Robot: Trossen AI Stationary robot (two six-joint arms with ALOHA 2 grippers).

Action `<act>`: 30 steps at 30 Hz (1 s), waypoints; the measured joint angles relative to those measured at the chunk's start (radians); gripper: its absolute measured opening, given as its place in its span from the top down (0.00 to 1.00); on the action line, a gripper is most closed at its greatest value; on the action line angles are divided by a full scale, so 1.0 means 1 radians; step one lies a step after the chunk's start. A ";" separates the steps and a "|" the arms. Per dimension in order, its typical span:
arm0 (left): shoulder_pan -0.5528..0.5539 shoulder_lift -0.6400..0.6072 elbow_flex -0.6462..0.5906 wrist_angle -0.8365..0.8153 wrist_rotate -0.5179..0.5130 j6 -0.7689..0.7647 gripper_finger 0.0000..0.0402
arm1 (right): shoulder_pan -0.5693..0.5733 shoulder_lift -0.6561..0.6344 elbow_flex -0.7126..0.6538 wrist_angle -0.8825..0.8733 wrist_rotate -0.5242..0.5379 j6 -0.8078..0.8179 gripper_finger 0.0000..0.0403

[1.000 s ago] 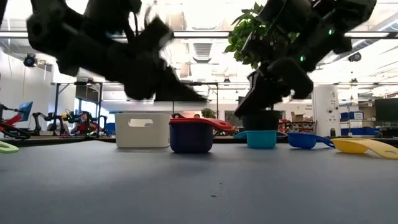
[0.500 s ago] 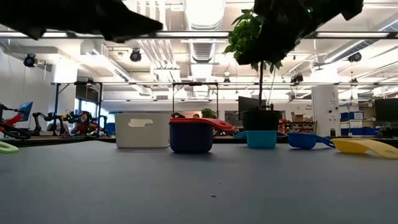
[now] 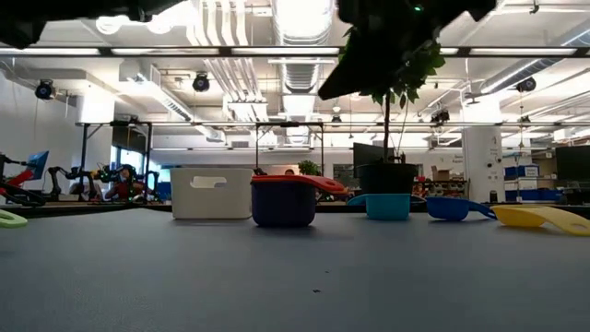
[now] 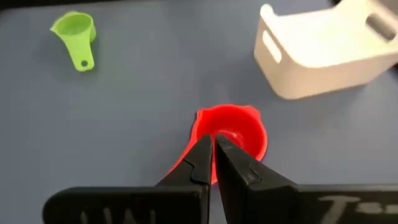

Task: Nest measuring cups in basket
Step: Stack the light blue measuring cup on top of the light red measuring cup

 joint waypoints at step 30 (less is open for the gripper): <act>-0.004 -0.215 -0.006 -0.183 -0.068 0.004 0.91 | 0.109 0.059 0.196 -0.387 -0.039 0.221 0.98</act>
